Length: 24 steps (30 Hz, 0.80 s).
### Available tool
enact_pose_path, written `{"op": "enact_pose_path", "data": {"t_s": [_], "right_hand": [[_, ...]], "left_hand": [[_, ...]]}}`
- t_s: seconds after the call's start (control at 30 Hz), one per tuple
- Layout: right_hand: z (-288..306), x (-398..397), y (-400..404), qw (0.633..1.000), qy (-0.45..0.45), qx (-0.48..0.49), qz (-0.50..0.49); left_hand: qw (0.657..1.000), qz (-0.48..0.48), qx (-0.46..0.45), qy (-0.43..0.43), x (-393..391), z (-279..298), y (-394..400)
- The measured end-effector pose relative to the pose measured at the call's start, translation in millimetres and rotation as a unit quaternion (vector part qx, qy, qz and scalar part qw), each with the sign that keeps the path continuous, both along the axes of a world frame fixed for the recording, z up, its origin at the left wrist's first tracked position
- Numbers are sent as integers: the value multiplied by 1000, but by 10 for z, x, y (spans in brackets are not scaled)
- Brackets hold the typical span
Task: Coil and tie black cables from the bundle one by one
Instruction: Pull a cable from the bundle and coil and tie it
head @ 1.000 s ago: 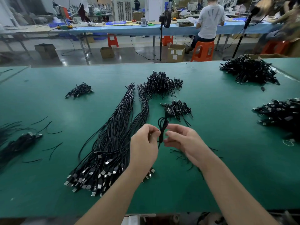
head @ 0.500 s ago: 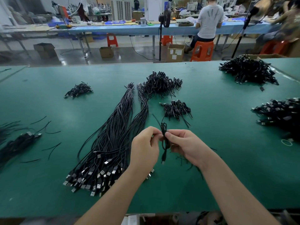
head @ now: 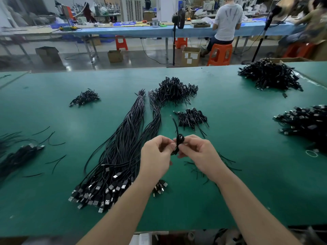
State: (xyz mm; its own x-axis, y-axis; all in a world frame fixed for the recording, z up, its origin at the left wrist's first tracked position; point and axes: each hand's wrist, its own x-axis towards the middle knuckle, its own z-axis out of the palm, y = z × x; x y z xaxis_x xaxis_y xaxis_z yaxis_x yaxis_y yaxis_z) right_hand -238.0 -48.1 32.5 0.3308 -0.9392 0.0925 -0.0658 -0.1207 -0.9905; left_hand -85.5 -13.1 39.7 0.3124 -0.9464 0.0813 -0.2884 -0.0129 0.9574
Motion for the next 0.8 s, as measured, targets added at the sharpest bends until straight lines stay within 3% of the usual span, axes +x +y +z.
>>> {"op": "enact_pose_path", "data": {"t_s": [0.07, 0.13, 0.27, 0.33, 0.43, 0.6, 0.73, 0.8], "right_hand": [[22, -10, 0, 993, -80, 86, -17], [49, -26, -17, 981, -91, 168, -38], [89, -25, -19, 946, -27, 322, 41], [85, -36, -25, 935, -45, 346, 60], [37, -57, -30, 938, -90, 329, 60], [-36, -45, -55, 950, -121, 285, 33], [-73, -20, -75, 957, -131, 258, -26], [-90, 8, -75, 963, -118, 235, -55]], "left_hand": [[997, 17, -53, -61, 12, 10, 18], [980, 29, -130, -150, 23, -4, 47], [880, -1, -317, -355, 15, -109, 69], [841, -20, -360, -403, 23, -175, 64], [827, -46, -372, -419, 44, -275, 50], [855, -63, -324, -399, 72, -335, 34], [966, -22, -162, -199, 69, -269, 60], [995, -22, -34, -91, 59, -254, 44]]}}
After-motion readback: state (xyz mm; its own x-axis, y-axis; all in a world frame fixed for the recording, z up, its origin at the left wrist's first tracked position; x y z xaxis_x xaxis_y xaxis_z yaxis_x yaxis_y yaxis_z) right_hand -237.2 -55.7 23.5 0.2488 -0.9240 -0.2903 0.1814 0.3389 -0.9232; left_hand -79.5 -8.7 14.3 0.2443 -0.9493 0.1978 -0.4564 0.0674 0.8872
